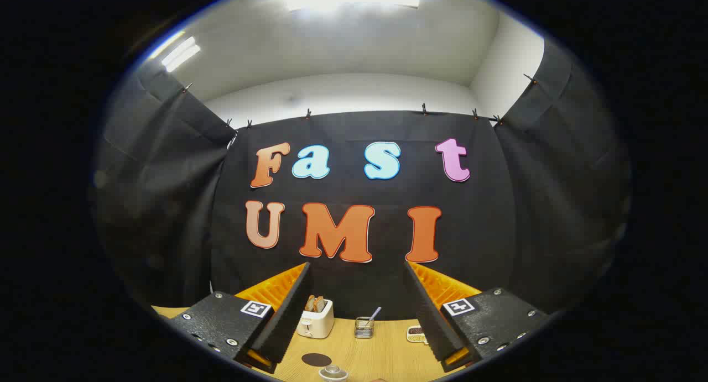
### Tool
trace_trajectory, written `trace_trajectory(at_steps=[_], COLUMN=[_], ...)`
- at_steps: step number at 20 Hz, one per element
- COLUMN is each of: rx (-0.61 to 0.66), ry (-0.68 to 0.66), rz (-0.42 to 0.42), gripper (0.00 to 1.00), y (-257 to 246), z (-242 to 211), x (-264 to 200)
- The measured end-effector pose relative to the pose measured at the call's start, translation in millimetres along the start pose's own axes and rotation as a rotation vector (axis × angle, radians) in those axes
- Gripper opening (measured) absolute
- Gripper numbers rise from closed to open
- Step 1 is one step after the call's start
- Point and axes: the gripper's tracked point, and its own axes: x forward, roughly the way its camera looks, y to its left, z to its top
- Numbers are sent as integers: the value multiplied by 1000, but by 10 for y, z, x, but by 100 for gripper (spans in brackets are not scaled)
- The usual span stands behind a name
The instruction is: Take the bottle from table, then pour the juice into the cup, finally place the bottle on the coaster
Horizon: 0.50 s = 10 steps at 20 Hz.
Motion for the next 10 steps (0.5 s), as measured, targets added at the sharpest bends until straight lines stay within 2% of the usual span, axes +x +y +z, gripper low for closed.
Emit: trace_trajectory(at_steps=[10], rx=[2], ry=[-2], rz=[44], gripper=[97], y=[133], z=[19], x=[-18])
